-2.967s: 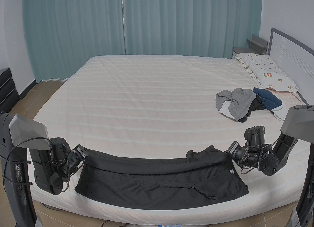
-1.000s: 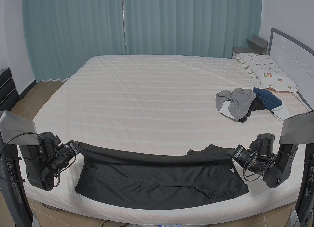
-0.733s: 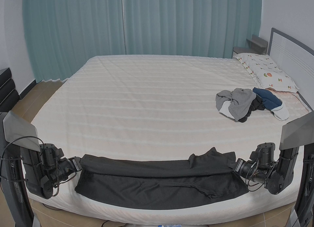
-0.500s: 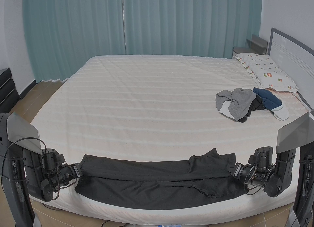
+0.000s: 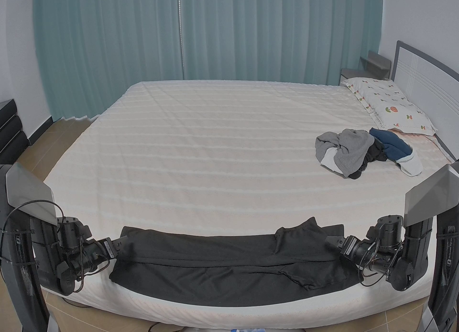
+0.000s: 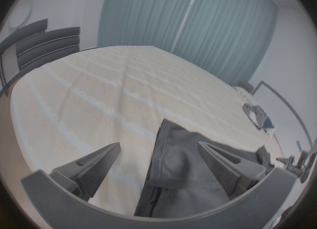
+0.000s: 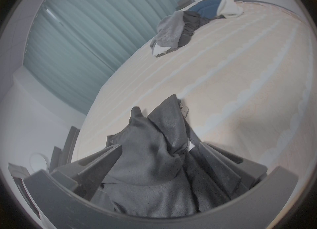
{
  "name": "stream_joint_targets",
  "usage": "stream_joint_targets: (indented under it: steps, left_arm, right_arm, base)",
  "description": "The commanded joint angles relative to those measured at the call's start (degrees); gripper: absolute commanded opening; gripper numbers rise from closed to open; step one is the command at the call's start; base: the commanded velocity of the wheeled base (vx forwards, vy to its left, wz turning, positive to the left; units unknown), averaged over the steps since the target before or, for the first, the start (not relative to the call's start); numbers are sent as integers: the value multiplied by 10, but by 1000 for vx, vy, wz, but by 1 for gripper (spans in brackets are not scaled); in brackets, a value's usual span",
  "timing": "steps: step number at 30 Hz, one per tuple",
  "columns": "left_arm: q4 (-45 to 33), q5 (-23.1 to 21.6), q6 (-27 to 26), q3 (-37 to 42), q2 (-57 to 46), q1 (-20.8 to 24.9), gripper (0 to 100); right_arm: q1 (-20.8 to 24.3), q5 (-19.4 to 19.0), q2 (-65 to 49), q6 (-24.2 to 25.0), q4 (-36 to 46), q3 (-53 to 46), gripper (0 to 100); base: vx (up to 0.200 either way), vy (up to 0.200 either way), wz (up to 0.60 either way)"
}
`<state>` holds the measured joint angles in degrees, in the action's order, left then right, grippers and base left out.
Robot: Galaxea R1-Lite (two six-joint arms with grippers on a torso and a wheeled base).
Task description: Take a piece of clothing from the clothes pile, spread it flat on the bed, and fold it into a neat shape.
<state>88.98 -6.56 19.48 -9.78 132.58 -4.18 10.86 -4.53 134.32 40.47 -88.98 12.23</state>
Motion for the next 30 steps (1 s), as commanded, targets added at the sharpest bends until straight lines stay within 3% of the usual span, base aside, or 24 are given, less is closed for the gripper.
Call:
stream_joint_targets:
  steps: [1, 6, 11, 15, 22, 23, 30]
  left_arm:
    - [2, -1, 38, -22, -30, -11, 100]
    - [-16, -1, 115, -78, -26, -4, 100]
    - [-126, -1, 173, -169, -18, 15, 100]
    - [-193, -2, 186, -216, -8, 16, 100]
    - [-205, -2, 185, -246, 23, 16, 100]
    - [-205, -3, 185, -246, 26, 17, 0]
    - [-199, -12, 182, -241, 47, 21, 0]
  right_arm:
    - [-14, -3, -13, 32, -5, 3, 100]
    - [-24, -21, -12, 53, -5, 15, 100]
    - [-25, -47, -4, 94, -5, 18, 100]
    - [-31, -58, 3, 97, -5, 17, 100]
    - [-22, -68, 31, 99, -6, 18, 100]
    - [-22, -68, 31, 99, -5, 18, 100]
    - [-22, -69, 32, 99, -5, 17, 100]
  base:
    - [0, 0, 0]
    - [0, 0, 0]
    - [0, 0, 0]
    - [0, 0, 0]
    - [0, 0, 0]
    - [0, 0, 0]
    - [0, 0, 0]
